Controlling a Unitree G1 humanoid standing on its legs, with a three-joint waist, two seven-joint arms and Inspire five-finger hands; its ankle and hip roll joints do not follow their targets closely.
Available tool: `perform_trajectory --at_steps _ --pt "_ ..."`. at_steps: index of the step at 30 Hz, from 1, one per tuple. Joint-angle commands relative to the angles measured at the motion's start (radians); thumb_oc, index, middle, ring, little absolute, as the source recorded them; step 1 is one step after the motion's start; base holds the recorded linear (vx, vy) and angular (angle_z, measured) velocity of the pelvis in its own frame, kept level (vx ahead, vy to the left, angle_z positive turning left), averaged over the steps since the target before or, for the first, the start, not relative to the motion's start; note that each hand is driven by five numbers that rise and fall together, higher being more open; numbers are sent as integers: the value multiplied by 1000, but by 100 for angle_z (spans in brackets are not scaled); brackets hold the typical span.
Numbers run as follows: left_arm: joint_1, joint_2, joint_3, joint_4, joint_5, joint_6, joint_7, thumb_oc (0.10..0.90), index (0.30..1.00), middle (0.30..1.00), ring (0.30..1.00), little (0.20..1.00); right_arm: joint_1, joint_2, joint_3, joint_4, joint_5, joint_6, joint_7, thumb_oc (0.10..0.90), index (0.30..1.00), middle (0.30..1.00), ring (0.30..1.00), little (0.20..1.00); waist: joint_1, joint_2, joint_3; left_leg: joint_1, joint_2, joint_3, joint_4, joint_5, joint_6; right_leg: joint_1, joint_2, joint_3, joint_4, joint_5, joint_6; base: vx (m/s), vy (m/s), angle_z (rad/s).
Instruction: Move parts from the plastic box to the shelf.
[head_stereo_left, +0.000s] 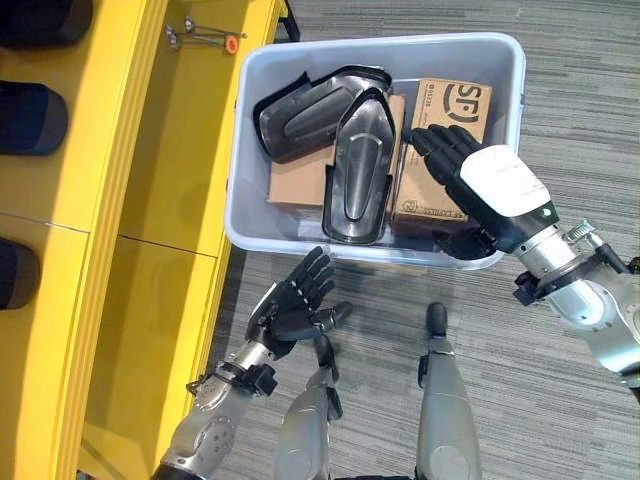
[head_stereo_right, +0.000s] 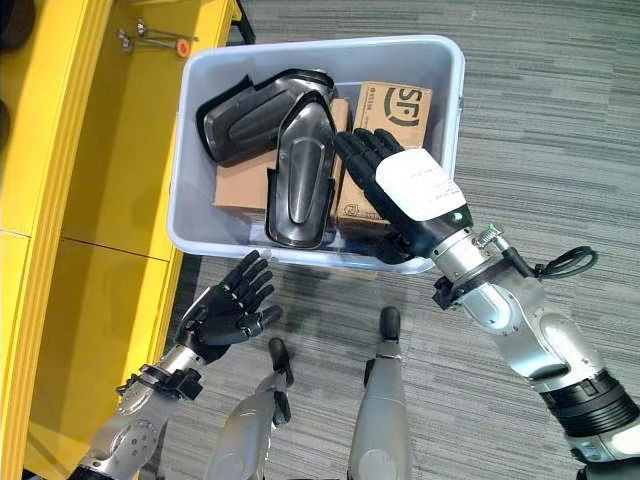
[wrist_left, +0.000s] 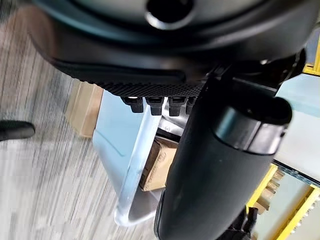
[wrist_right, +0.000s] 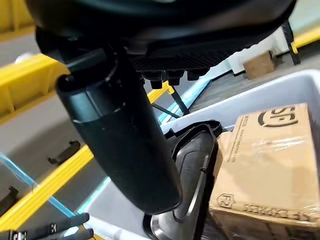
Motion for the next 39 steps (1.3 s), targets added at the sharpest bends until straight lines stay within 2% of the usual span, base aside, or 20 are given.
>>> perform_trajectory --at_steps 1,3,6,11,14,18,20,23,26,28,31,36,37,39 --pt "22 44 0 -128 -53 -90 -12 900 1000 1000 1000 1000 -203 2 23 -94 -51 -55 -83 900 1000 1000 1000 1000 9 -1 -4 -44 -16 -11 112 -141 32 40 45 -20 15 -147 -63 -33 10 0" --pt "22 50 -10 -140 -57 -88 -6 900 1000 1000 1000 1000 -254 4 51 -94 -39 -16 -94 900 1000 1000 1000 1000 20 3 -4 -60 -18 -13 115 -140 32 34 41 -26 14 -151 -65 -18 -4 2" --pt "27 56 -14 -148 -62 -86 -16 900 1000 1000 1000 1000 -300 4 63 -79 -42 -1 -125 900 1000 1000 1000 1000 31 6 -4 -72 -19 -16 119 -138 31 28 37 -32 12 -151 -66 -12 -4 1" --pt "31 62 -29 -165 -57 -74 -30 900 1000 1000 1000 1000 -414 10 92 -59 -65 51 -119 900 1000 1000 1000 1000 53 12 -4 -100 -20 -22 129 -134 29 16 33 -45 13 -153 -68 -27 -11 6" --pt "29 61 -33 -174 -47 -64 -32 900 1000 1000 1000 1000 -446 5 100 -47 -154 51 -129 900 1000 1000 1000 1000 59 16 -4 -108 -20 -22 131 -132 27 13 31 -46 12 -154 -69 -12 6 9" --pt "40 64 -30 -181 -53 -58 -38 900 1000 1000 1000 1000 -466 -17 115 -26 -195 40 -130 900 1000 1000 1000 1000 67 19 -4 -111 -20 -23 131 -130 27 14 28 -51 12 -156 -68 -1 3 3" --pt "41 64 -28 -180 -53 -57 -43 900 1000 1000 1000 1000 -476 -22 130 -10 -141 51 -99 900 1000 1000 1000 1000 73 19 -4 -117 -20 -23 131 -129 29 11 26 -52 11 -155 -67 -7 -14 3" --pt "41 68 -27 -176 -44 -57 -52 900 1000 1000 1000 1000 -475 -9 140 5 116 124 -62 900 1000 1000 1000 1000 76 14 -4 -127 -18 -24 133 -126 29 2 25 -52 14 -153 -67 -13 -34 8" --pt "35 74 -28 -180 -49 -53 -53 900 1000 1000 1000 1000 -471 50 135 33 250 188 -84 900 1000 1000 1000 1000 78 13 -4 -135 -19 -25 133 -123 29 -8 25 -54 18 -152 -69 -9 -11 3" --pt "32 71 -34 -185 -48 -51 -45 900 1000 1000 1000 1000 -473 88 130 49 298 223 -102 900 1000 1000 1000 1000 79 15 -4 -136 -21 -25 131 -123 29 -12 26 -53 19 -153 -70 -5 6 4" --pt "31 70 -39 -184 -46 -53 -44 900 1000 1000 1000 1000 -476 140 118 83 265 218 -91 900 1000 1000 1000 1000 81 19 -4 -135 -23 -26 129 -123 30 -13 25 -53 19 -154 -71 0 0 0" --pt "17 58 -52 -176 -41 -55 -43 900 1000 1000 1000 1000 -493 195 154 129 226 255 45 900 1000 1000 1000 1000 88 30 -4 -146 -27 -27 128 -119 32 -27 24 -49 23 -154 -72 0 0 0" --pt "13 55 -55 -172 -40 -54 -42 900 1000 1000 1000 1000 -490 199 171 135 253 295 67 900 1000 1000 1000 1000 90 31 -4 -152 -27 -28 128 -116 32 -33 23 -50 26 -153 -72 0 0 0" --pt "12 52 -57 -164 -27 -57 -45 900 1000 1000 1000 1000 -488 205 201 159 350 310 113 900 1000 1000 1000 1000 93 29 -4 -158 -25 -27 125 -113 34 -39 23 -51 24 -150 -74 0 0 0"
